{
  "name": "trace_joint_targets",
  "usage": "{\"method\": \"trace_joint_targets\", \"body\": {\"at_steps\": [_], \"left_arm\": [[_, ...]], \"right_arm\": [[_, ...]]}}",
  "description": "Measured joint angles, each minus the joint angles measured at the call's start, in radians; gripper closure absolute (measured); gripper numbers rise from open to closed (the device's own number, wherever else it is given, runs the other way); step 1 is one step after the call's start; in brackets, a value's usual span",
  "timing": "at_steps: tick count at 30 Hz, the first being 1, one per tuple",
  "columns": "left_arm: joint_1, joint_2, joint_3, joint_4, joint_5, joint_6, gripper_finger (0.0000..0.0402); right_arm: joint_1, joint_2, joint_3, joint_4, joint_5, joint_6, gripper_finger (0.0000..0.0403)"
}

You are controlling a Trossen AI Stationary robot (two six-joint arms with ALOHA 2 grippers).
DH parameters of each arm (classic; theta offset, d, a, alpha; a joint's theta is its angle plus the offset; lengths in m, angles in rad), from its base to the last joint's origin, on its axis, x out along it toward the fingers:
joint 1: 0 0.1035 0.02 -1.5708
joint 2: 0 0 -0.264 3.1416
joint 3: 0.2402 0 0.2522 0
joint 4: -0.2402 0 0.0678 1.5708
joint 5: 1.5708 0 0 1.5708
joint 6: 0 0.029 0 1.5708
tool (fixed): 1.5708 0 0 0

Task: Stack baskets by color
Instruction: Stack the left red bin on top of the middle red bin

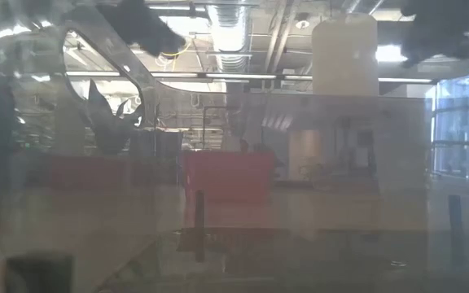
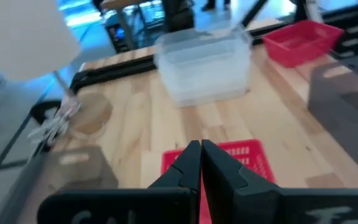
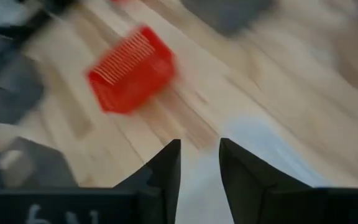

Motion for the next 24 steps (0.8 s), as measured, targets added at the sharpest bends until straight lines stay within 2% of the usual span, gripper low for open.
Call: {"method": "trace_joint_targets", "body": {"at_steps": [3,8,11,18,22,24], "left_arm": [[0.068,-0.006,-0.013,0.036,0.034,-0.06,0.0401],[0.185,-0.006,-0.014,-0.044,0.051,-0.164,0.0402],[0.239,-0.006,-0.014,-0.171,-0.001,-0.246,0.0401],[0.328,0.009,-0.014,-0.426,-0.148,-0.428,0.0395],[0.368,0.043,-0.013,-0.469,-0.158,-0.48,0.0359],[0.377,0.066,-0.013,-0.475,-0.155,-0.482,0.033]], "right_arm": [[-0.048,-0.045,-0.074,0.234,-0.044,-0.195,0.0277],[-0.185,-0.05,-0.157,0.53,-0.204,-0.467,0.0278],[-0.282,-0.018,-0.188,0.569,-0.343,-0.535,0.0279],[-0.433,0.087,-0.21,0.656,-0.543,-0.612,0.028],[-0.45,0.137,-0.21,0.718,-0.648,-0.645,0.028],[-0.451,0.158,-0.21,0.728,-0.657,-0.662,0.028]]}}
